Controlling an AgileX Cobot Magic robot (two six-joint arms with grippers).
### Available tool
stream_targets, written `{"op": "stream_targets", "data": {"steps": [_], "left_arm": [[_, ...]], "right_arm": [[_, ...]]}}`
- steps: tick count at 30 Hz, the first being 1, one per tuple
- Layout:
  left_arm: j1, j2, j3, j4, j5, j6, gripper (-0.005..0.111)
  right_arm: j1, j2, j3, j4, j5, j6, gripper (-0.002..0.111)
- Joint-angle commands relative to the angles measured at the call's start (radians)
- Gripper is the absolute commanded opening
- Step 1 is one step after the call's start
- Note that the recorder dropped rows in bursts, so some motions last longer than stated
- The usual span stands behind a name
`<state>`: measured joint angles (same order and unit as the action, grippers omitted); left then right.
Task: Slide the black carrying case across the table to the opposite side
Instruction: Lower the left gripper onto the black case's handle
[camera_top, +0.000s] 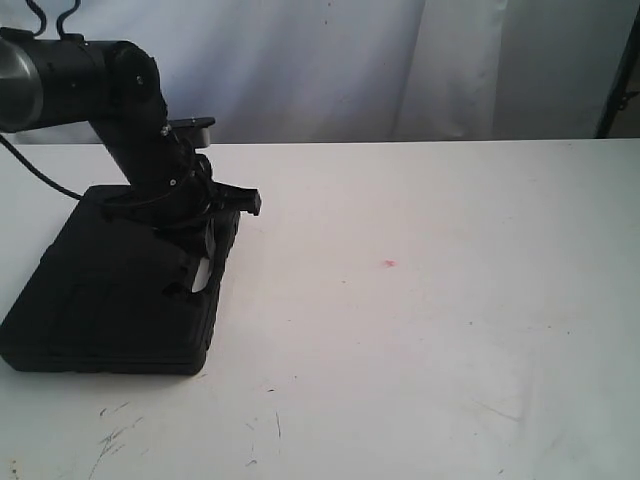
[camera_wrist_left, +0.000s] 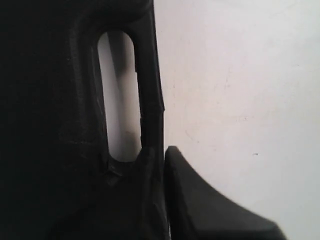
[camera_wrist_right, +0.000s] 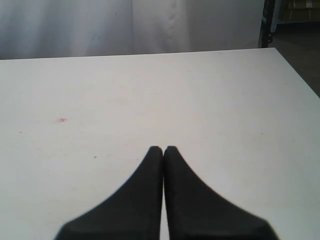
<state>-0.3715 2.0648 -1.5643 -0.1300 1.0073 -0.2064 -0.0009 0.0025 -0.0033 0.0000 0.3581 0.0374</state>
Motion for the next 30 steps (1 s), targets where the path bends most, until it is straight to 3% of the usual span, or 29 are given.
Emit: {"op": "stream_targets", "data": {"steps": [1, 6, 30], "left_arm": [[-0.005, 0.026, -0.042, 0.006, 0.002, -0.021, 0.020], [-0.005, 0.062, -0.088, 0.006, 0.011, -0.021, 0.028], [-0.053, 0.156, -0.128, 0.114, 0.013, -0.134, 0.028]], "right_arm": [[-0.007, -0.003, 0.003, 0.000, -0.012, -0.001, 0.000], [-0.007, -0.003, 0.003, 0.000, -0.012, -0.001, 0.000], [-0.007, -0.003, 0.003, 0.000, -0.012, -0.001, 0.000]]}}
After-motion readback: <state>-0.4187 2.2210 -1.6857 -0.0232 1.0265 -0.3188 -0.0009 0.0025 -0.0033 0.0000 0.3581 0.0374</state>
